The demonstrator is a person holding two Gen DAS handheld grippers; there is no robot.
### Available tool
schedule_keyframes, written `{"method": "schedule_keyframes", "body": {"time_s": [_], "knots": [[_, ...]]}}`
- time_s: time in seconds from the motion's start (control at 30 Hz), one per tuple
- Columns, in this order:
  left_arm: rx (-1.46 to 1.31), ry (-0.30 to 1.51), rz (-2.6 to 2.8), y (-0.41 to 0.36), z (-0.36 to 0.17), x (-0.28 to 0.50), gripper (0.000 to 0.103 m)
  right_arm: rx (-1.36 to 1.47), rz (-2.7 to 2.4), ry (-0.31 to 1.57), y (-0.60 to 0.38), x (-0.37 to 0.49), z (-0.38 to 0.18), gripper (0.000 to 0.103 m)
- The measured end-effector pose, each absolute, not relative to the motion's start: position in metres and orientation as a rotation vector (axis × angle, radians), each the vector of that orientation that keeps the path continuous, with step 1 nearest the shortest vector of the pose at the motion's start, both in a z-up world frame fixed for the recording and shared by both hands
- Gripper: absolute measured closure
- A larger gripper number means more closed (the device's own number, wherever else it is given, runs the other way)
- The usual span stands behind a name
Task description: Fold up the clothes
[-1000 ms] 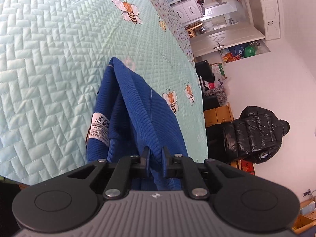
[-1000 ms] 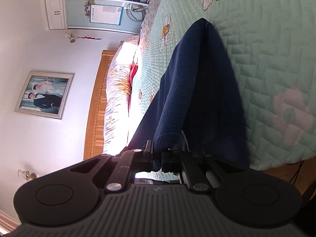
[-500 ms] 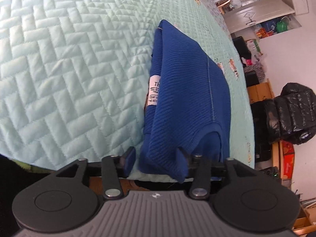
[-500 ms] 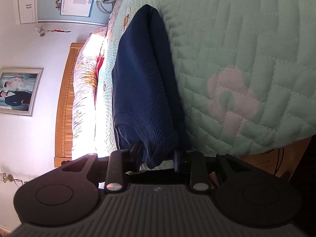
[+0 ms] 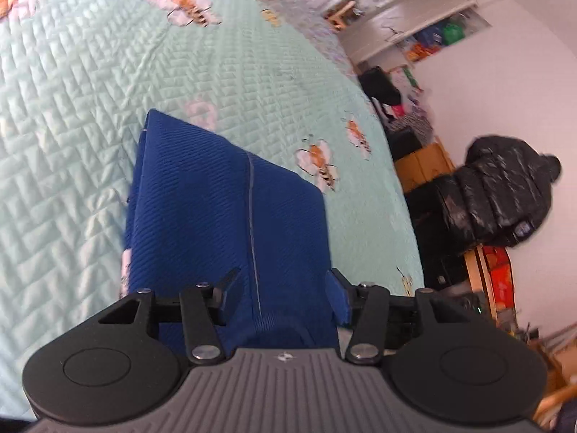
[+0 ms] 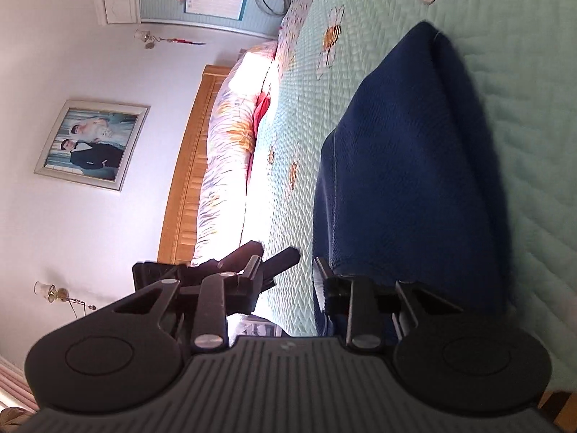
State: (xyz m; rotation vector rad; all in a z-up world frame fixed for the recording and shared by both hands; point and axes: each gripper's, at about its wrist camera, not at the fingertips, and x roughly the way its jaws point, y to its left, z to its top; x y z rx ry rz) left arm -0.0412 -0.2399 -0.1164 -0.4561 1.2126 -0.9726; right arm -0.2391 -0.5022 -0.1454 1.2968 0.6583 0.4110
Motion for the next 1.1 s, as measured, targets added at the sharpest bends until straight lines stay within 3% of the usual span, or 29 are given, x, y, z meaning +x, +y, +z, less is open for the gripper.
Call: {"method": "schedule_keyframes", "body": {"time_s": [0.1,0.13,0.17,0.2,0.3,0.47,0.53,0.6,0.67,0.77,0.8,0.87,0.9,0.97,1.1], "knots": [[-0.534,1.258,-0.968,-0.247,-0.155,-0.035,0.053,1.307,0.441,0.719,-0.491,-0.221,-0.17,0.071],[-0.552,1.269,-0.956,-0.246,-0.165,-0.034,0.058,1.288,0.412,0.764,-0.489,-0.218,-0.181,0.078],[-0.564,1.276,-0.934,-0.24,-0.173,-0.033,0.075,1.27,0.384,0.807,-0.486,-0.215,-0.192,0.103],[-0.576,1.284,-0.912,-0.235,-0.181,-0.033,0.101,1.259,0.396,0.795,-0.485,-0.218,-0.197,0.103],[-0.658,1.304,-0.918,-0.22,-0.19,-0.031,0.1,1.201,0.412,0.802,-0.48,-0.22,-0.196,0.103],[-0.564,1.246,-0.919,-0.222,-0.166,-0.046,0.1,1.172,0.414,0.797,-0.473,-0.223,-0.194,0.103],[-0.552,1.216,-0.922,-0.22,-0.155,-0.051,0.092,1.171,0.393,0.813,-0.471,-0.224,-0.188,0.103],[-0.514,1.173,-0.943,-0.217,-0.142,-0.059,0.065,1.139,0.37,0.839,-0.47,-0.227,-0.176,0.101],[-0.472,1.137,-0.973,-0.214,-0.13,-0.07,0.056,1.082,0.363,0.815,-0.466,-0.228,-0.154,0.096],[-0.425,1.141,-0.979,-0.21,-0.136,-0.084,0.055,1.086,0.389,0.733,-0.467,-0.227,-0.136,0.094],[-0.426,1.14,-0.971,-0.209,-0.142,-0.087,0.056,1.1,0.394,0.714,-0.468,-0.224,-0.135,0.089],[-0.453,1.124,-0.943,-0.204,-0.154,-0.091,0.061,1.118,0.366,0.77,-0.466,-0.215,-0.156,0.085],[-0.457,1.118,-0.933,-0.202,-0.158,-0.093,0.069,1.106,0.365,0.775,-0.465,-0.216,-0.163,0.103],[-0.448,1.11,-0.922,-0.199,-0.161,-0.095,0.083,1.083,0.364,0.786,-0.464,-0.216,-0.177,0.103],[-0.435,1.091,-0.91,-0.193,-0.162,-0.098,0.084,1.01,0.358,0.82,-0.46,-0.211,-0.162,0.102]]}}
